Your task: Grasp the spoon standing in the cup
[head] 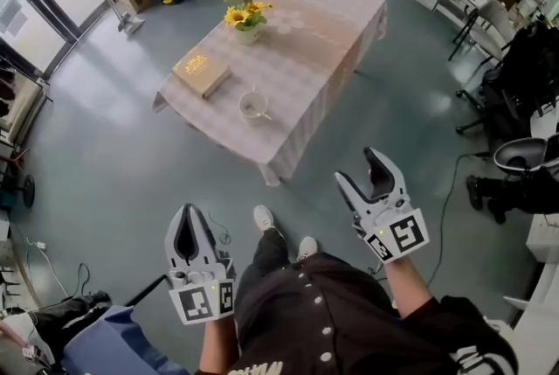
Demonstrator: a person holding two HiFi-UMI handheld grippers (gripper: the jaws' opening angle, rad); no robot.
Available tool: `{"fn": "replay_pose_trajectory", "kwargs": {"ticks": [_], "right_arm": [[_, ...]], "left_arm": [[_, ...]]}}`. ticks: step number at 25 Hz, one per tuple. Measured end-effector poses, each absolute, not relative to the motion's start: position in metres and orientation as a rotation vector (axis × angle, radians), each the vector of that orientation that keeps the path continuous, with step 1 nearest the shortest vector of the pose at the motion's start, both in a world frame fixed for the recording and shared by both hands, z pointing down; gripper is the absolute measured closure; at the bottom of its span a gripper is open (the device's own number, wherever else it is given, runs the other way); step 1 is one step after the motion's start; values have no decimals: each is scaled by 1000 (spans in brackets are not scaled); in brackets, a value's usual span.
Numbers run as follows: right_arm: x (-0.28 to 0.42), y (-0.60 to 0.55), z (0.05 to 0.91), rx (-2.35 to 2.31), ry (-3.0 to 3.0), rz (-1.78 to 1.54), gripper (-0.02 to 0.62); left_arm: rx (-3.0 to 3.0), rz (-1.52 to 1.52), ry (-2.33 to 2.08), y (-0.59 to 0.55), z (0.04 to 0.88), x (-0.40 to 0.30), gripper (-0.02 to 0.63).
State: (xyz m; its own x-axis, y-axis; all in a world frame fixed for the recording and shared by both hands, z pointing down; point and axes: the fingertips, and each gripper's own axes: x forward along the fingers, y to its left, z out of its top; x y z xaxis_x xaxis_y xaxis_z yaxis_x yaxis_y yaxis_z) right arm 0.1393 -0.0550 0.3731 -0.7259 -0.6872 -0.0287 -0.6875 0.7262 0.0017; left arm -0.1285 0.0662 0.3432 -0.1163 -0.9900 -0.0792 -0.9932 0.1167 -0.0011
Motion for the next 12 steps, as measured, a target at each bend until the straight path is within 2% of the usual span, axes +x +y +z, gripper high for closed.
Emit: {"fn": "replay_pose_trajectory", "kwargs": {"ticks": [12], "right_arm": [[90,-110,361,-1182,2869,41,327]], "left_arm": [[-2089,118,2250,-2,335,-176,589]]}}
